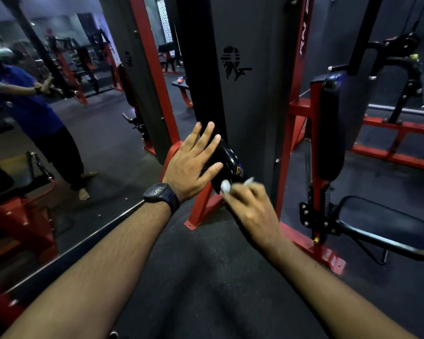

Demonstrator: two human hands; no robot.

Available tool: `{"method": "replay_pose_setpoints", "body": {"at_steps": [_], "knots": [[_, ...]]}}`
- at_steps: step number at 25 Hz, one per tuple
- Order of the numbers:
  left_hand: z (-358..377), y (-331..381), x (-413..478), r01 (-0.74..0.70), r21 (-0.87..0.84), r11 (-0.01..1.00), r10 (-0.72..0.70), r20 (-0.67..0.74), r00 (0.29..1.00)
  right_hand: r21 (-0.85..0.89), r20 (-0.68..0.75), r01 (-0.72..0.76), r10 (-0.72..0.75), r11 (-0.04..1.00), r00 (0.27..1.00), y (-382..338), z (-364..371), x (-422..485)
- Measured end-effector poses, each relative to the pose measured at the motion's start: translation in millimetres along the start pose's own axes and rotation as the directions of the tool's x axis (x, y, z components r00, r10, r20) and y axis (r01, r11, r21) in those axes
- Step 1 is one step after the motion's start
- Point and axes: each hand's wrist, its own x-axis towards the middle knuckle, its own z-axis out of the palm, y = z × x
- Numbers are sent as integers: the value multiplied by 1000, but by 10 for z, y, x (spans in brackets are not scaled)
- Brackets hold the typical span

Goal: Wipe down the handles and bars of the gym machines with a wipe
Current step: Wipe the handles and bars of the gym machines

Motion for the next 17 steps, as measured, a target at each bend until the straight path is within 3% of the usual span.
{"method": "replay_pose_setpoints", "body": {"at_steps": [8, 12, 14, 17], "knots": [[50, 46, 25, 17, -43, 999, -17, 0, 1000, 74, -75, -73, 79, 995, 994, 43, -41, -86], [58, 48, 12, 25, -28, 999, -24, 7, 1000, 233, -77, -129, 150, 964, 986, 25, -47, -220], [67, 72, 25, 27, -35, 999, -27, -2, 1000, 342, -114, -209, 261, 916, 958, 65, -65, -178], [78, 96, -4, 55, -41, 998, -56, 0, 998, 528, -119, -390, 521, 754, 845, -62, -133, -105]]}}
